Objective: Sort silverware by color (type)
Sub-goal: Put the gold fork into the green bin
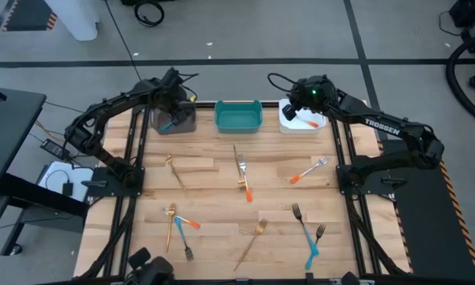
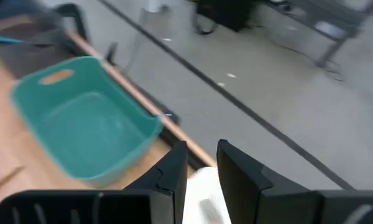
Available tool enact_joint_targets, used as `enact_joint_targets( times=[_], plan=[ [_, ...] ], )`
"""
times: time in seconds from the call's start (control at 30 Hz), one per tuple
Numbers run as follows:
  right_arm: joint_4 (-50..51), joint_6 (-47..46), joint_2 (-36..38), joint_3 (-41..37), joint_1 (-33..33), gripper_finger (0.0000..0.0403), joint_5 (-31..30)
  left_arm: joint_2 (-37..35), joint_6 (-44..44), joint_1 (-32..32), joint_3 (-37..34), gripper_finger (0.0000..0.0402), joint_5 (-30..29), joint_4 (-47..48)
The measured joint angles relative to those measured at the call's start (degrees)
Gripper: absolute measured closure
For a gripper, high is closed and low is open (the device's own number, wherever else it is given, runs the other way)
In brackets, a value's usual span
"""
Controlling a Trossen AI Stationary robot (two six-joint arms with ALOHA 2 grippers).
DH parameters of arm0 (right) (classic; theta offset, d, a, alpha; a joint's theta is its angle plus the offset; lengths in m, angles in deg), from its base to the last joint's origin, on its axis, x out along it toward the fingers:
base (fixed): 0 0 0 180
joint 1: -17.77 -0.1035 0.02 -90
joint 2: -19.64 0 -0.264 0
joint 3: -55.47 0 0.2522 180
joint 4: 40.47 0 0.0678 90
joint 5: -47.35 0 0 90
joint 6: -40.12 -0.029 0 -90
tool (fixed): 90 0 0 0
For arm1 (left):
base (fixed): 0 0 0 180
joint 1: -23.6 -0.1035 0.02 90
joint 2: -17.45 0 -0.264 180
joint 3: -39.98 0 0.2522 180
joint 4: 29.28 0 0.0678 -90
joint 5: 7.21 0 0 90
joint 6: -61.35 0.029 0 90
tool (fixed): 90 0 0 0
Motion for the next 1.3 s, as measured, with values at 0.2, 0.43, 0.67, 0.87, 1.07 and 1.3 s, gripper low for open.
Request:
enact_joint_targets(
  times=[0.2,0.43,0.67,0.87,1.07,1.3],
  plan=[
    [0.14,-0.04,0.00,0.00,-3.61,0.0308,6.45,-0.04,-7.03,4.73,6.48,0.0296,0.08,7.11],
    [2.94,-1.45,0.00,0.00,-9.17,0.0308,6.86,-0.11,-16.30,13.26,13.82,0.0297,4.76,12.11],
    [8.15,1.18,0.00,0.02,-14.53,0.0308,11.97,-0.13,-23.42,23.14,16.11,0.0297,6.30,14.61],
    [9.39,9.08,0.00,0.02,-18.87,0.0308,19.84,-0.13,-30.09,28.92,16.12,0.0297,6.23,13.90],
    [13.01,4.15,0.00,0.02,-21.42,0.0308,21.53,-0.13,-38.37,33.52,16.10,0.0297,6.24,13.86],
    [15.38,-10.69,0.04,-1.09,-23.67,0.0308,31.37,-0.13,-40.55,38.80,16.10,0.0297,6.23,13.62]
  ],
)
